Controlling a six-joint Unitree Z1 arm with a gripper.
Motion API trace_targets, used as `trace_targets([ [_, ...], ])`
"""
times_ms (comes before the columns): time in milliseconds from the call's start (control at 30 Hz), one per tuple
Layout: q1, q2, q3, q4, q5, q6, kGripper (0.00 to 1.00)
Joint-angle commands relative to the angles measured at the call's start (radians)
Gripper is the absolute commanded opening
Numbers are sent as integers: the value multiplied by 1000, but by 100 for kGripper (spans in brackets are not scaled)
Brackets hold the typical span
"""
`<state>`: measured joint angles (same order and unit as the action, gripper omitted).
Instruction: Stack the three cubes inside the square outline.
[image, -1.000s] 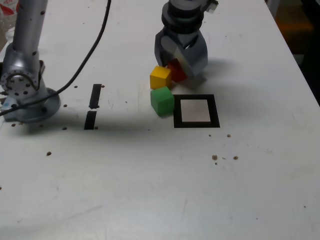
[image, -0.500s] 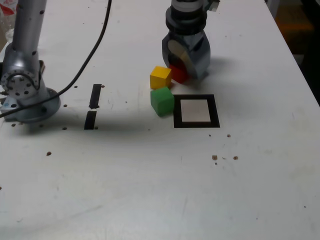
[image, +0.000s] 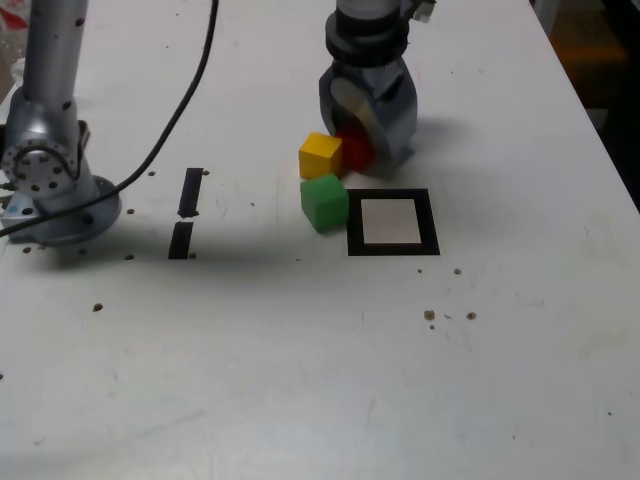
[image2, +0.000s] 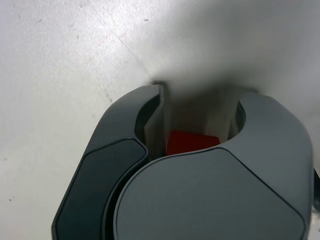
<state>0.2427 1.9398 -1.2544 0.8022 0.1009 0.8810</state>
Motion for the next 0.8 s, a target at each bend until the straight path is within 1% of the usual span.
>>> trace_targets([
  [0,-10,-28,-11,15,-5,-8,18],
  [233,-52,-73,-29,48,-9,-43,16],
  [333,-85,-83,-40,55,-14,-61,16],
  [467,-157,-87,-63,60,-22,-103,16],
  [567,-231,-85,-83,61,-24,-161,16],
  [667,-287,-83,-90,61,-18,-215,16],
  [767,-328,-83,-80,63,-2,-269,16],
])
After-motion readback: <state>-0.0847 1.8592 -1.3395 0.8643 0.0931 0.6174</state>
